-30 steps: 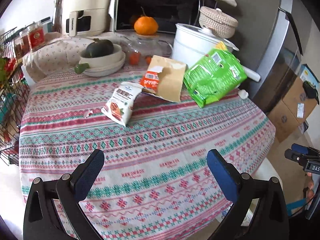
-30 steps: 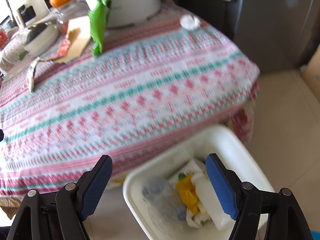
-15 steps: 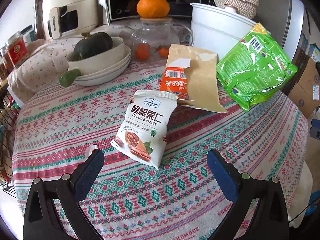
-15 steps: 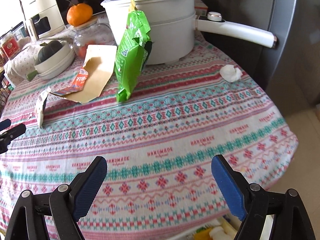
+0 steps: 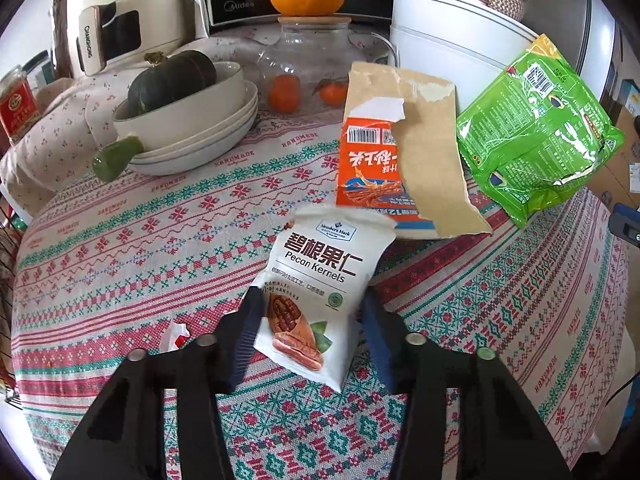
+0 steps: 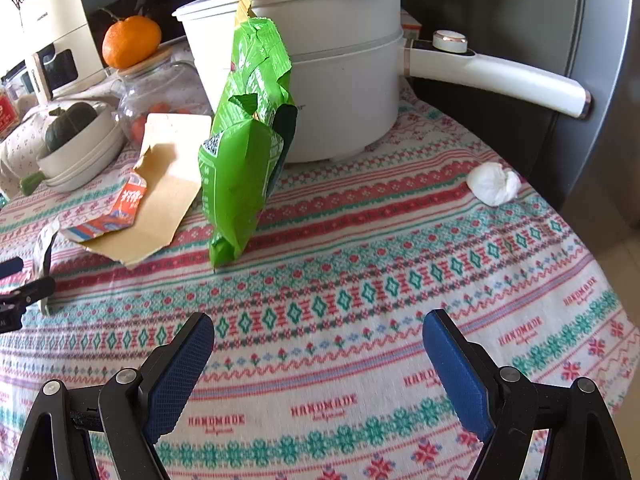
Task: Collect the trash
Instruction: 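Grasp the white pecan kernels packet with the left tool, then grasp the green snack bag with the right tool while the left holds the packet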
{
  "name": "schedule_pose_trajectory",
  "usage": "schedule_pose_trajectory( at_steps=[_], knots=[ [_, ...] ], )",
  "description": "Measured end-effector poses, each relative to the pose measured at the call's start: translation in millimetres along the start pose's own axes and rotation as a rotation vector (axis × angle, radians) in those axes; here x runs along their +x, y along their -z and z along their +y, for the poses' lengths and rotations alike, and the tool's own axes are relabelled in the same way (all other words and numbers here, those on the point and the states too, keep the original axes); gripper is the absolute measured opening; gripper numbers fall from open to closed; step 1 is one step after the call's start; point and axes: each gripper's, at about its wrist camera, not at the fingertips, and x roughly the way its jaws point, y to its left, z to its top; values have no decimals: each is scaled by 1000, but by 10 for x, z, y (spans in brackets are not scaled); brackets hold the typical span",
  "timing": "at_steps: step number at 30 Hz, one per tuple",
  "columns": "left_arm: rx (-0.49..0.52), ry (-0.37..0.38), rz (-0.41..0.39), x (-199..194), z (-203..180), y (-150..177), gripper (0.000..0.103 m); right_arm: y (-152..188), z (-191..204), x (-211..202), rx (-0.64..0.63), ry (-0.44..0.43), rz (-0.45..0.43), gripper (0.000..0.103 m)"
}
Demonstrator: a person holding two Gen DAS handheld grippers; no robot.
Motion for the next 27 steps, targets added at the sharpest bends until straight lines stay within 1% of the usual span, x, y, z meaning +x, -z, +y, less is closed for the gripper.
schedule_pose_trajectory(
  at_steps=[1,2,3,7,11,15,20,23,24,25,26,27],
  knots=[
    [-1,0,1,-9,-8,-1,36,-12,10,24,0,0,-7,89],
    [1,-2,1,-20,-22,-1,23,-23,24,43,-4,-2,-16,89],
    [6,-9,5,-28,-47,-1,17,-33,45,57,-12,-3,-27,89],
    [38,-36,7,-95,-162,10,12,-54,161,81,-72,-4,-69,89],
    [14,-32,-4,-204,-132,30,11,-102,248,134,-93,-10,-91,88],
    [-5,-27,-8,-324,-63,57,10,-185,241,241,-50,-32,-92,88],
    [-44,-27,0,-455,68,138,9,-273,121,365,42,-44,-101,87],
    [-65,-32,12,-499,145,186,9,-312,35,431,95,-59,-107,80],
    [-70,-34,17,-509,169,204,9,-321,11,446,110,-67,-107,73],
    [-75,-37,21,-520,184,219,9,-328,-9,460,126,-77,-103,63],
    [-80,-40,22,-534,195,231,9,-336,-23,472,141,-92,-94,57],
    [-84,-42,22,-550,200,237,9,-344,-35,484,154,-114,-80,36]
  ],
)
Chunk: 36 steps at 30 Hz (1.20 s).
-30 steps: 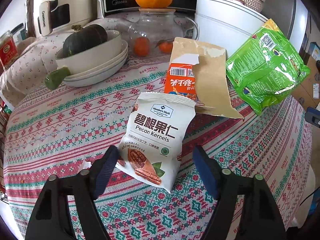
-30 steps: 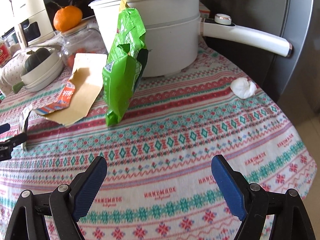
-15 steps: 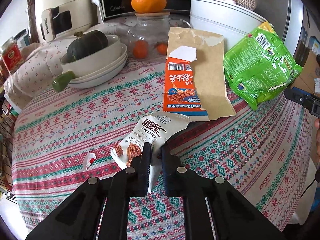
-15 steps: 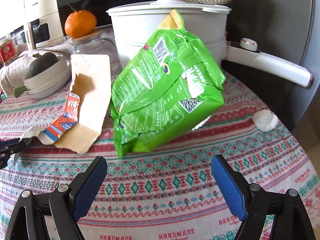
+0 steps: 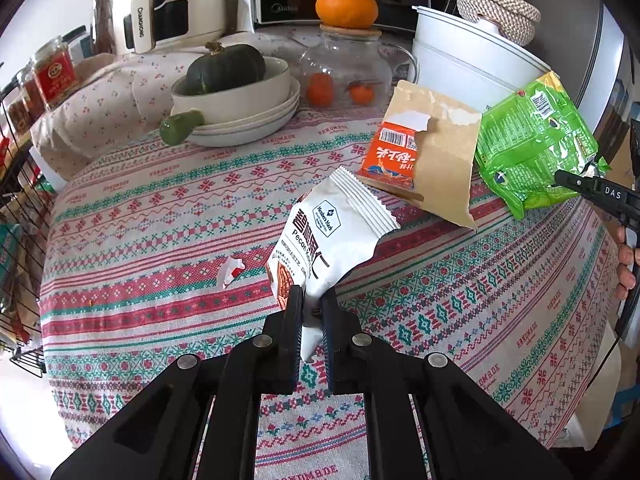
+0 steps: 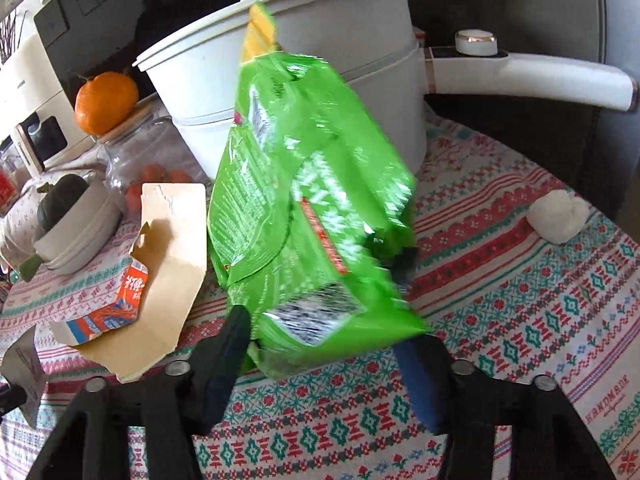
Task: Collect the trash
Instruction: 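Grasp the green snack bag with the right tool while the left holds the packet, then carry the pecan packet and the green bag to the white bin with both tools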
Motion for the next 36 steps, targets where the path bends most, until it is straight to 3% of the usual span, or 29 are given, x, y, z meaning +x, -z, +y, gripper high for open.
schedule_pose_trajectory(
  at_steps=[1,4,20,26,36],
  knots=[
    [-5,-2,1,-23,3,1,9,-11,0,15,3,-21,22,19],
    [-14,3,-13,-127,-20,-28,9,-43,57,-56,-25,-33,26,10],
    [28,129,-105,-966,-818,185,9,-10,118,-1336,-196,5,-42,6],
    [86,163,-143,-1302,-1201,444,9,224,73,-1797,-232,10,-29,6],
    [155,297,-141,-1550,-1772,959,9,719,-246,-2321,-213,14,19,6]
  ],
)
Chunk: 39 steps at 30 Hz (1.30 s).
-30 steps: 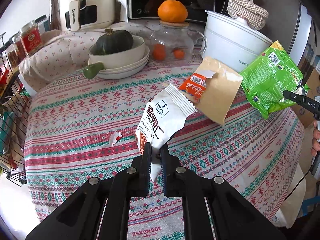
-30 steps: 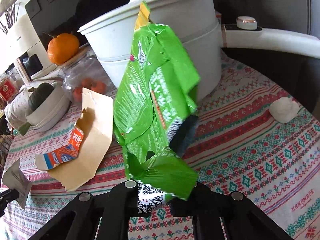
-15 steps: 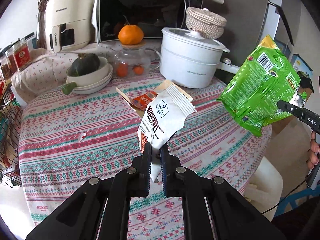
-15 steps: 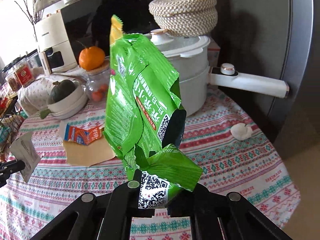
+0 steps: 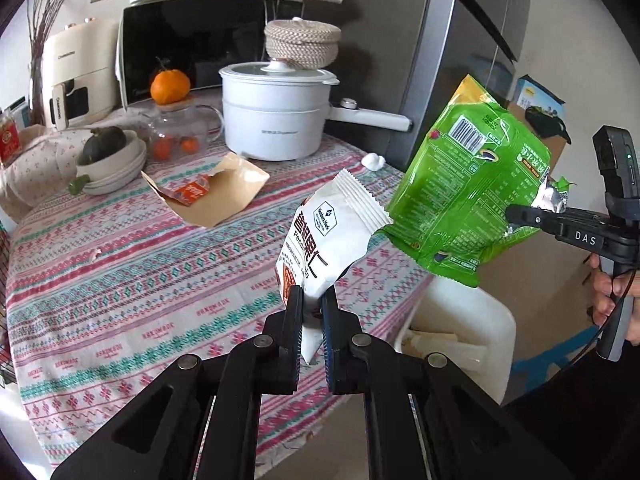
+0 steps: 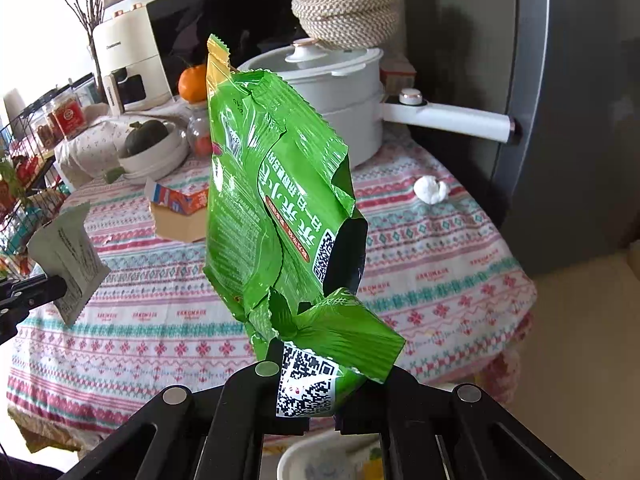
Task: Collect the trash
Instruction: 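Carry the pecan packet and the green bag to the white bin with both tools, then open the right tool to drop the green bag into the bin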
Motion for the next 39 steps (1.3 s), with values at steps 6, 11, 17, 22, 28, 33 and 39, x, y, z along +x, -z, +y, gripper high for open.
schedule_pose_trajectory(
  at_steps=[6,11,17,22,28,33,39],
  knots=[
    [67,92,25,4,-429,136,9,288,-183,-230,-1,26,25,6],
    [112,128,62,130,-675,227,9,574,-376,-288,-18,28,100,6],
    [154,151,114,318,-881,308,9,944,-637,-197,-11,1,234,6],
    [189,159,148,449,-1010,376,9,1237,-795,-34,-4,57,386,6],
    [215,170,177,550,-1110,420,9,1453,-1068,105,92,76,513,6],
    [226,182,205,631,-1174,469,9,1525,-1114,228,132,41,574,9],
    [252,212,240,727,-1298,538,9,1427,-1196,218,217,26,543,51]
  ],
)
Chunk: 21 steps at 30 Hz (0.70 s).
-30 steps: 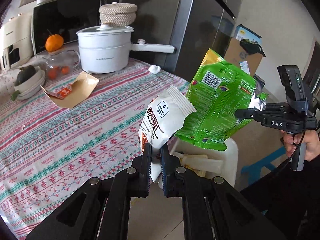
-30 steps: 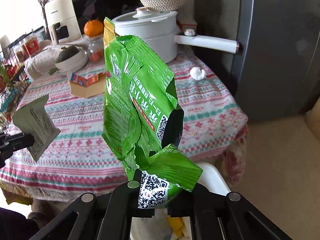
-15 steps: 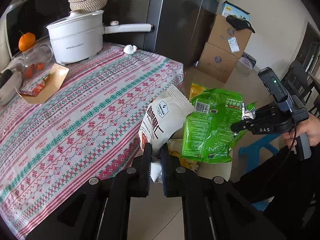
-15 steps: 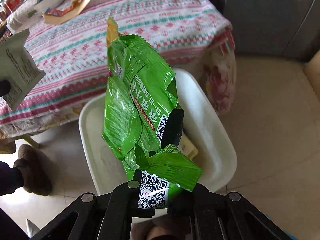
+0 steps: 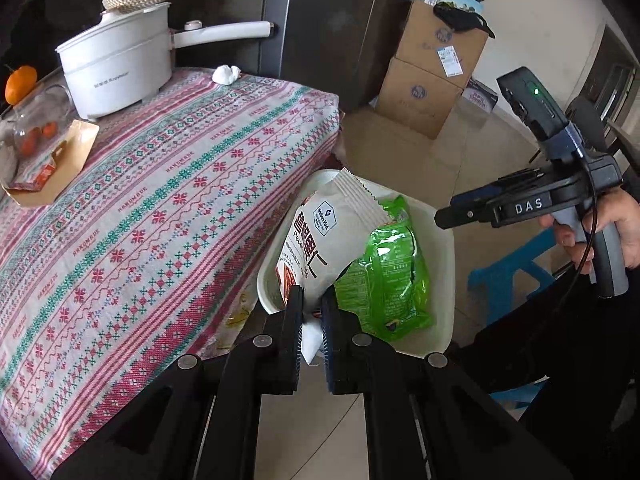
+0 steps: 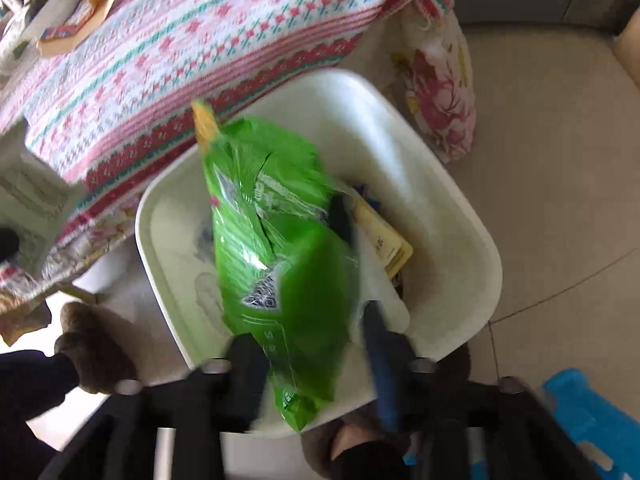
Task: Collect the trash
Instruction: 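Open the right tool to drop the green bag into the bin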
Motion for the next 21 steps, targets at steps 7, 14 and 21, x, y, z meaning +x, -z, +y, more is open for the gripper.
schedule_pose_trajectory(
  at_steps=[7,14,21],
  knots=[
    [36,41,50,252,-200,-18,9,1,-85,-275,35,2,-97,53],
    [82,51,93,555,-391,-62,10,13,-195,-365,76,6,-134,55],
    [109,44,114,747,-497,-159,36,49,-303,-409,104,13,-145,55]
  ],
)
